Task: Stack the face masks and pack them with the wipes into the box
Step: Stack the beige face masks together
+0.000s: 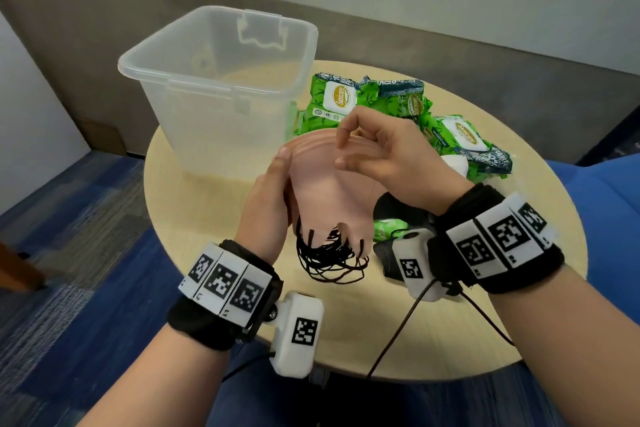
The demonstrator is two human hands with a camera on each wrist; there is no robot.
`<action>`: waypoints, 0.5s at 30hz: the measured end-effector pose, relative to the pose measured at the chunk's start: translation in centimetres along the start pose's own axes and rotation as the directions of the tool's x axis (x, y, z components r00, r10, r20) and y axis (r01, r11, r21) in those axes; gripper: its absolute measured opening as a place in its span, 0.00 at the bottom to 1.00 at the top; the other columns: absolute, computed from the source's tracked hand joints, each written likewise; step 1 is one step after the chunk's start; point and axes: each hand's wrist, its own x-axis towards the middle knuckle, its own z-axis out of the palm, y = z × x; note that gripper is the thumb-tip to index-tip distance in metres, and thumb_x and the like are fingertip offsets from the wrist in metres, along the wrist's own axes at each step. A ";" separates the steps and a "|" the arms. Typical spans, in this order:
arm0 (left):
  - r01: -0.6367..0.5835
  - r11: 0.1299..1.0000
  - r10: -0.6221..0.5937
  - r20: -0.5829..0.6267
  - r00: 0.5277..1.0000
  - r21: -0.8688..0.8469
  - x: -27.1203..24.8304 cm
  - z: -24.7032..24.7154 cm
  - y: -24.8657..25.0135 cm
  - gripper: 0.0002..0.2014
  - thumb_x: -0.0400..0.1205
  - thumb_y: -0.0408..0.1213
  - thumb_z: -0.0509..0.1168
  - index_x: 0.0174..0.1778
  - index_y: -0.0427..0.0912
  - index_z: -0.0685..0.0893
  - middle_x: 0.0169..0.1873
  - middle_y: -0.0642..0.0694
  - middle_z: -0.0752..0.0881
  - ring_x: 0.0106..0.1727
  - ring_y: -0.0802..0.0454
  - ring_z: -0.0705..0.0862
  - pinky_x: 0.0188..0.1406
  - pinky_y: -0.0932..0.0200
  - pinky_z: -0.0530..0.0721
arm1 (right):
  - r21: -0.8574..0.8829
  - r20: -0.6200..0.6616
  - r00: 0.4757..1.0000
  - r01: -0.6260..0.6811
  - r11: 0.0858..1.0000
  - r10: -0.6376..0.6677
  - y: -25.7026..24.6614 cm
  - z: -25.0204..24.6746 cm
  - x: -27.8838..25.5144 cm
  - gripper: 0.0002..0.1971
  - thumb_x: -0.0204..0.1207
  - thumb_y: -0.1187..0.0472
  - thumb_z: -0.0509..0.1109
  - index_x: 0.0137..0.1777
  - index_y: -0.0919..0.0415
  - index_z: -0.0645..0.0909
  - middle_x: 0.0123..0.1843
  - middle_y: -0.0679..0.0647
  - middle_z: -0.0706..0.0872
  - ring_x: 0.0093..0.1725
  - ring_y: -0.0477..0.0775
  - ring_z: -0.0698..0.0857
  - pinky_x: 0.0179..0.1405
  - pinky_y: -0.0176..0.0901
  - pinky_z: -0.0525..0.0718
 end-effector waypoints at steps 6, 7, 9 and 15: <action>-0.009 0.998 0.010 -0.021 1.000 0.066 0.3 0.1 0.4 0.23 0.78 0.58 0.52 0.46 0.53 0.91 0.46 0.42 0.90 0.56 0.40 0.84 0.67 0.37 0.74 | -0.287 -0.064 0.994 0.063 0.956 -0.084 -0.1 0.6 0.2 0.18 0.62 0.57 0.76 0.53 0.59 0.81 0.47 0.46 0.77 0.47 0.46 0.76 0.52 0.44 0.75; 0.004 0.998 -0.002 -0.039 0.999 0.061 0.3 0.1 0.4 0.23 0.78 0.57 0.51 0.41 0.55 0.91 0.39 0.47 0.90 0.50 0.45 0.85 0.63 0.42 0.76 | -0.323 -0.096 0.990 0.068 0.944 -0.104 -0.2 0.8 0.2 0.19 0.60 0.55 0.76 0.52 0.59 0.83 0.47 0.48 0.75 0.48 0.50 0.76 0.51 0.53 0.76; 0.023 0.999 -0.020 -0.071 0.997 0.043 0.1 0.3 0.7 0.20 0.75 0.59 0.55 0.36 0.56 0.91 0.37 0.45 0.88 0.47 0.45 0.83 0.59 0.42 0.77 | -0.384 -0.178 0.965 0.114 0.916 -0.195 -0.1 0.9 0.2 0.18 0.57 0.54 0.78 0.46 0.60 0.86 0.46 0.53 0.75 0.46 0.58 0.78 0.46 0.63 0.78; 0.001 0.995 -0.006 -0.046 0.999 -0.103 -0.1 0.8 0.9 0.29 0.70 0.54 0.65 0.47 0.26 0.84 0.46 0.30 0.77 0.48 0.39 0.72 0.47 0.44 0.64 | -0.470 -0.319 0.872 0.194 0.861 -0.371 -0.7 1.3 -0.6 0.20 0.54 0.63 0.81 0.49 0.62 0.87 0.44 0.60 0.80 0.46 0.55 0.77 0.42 0.56 0.78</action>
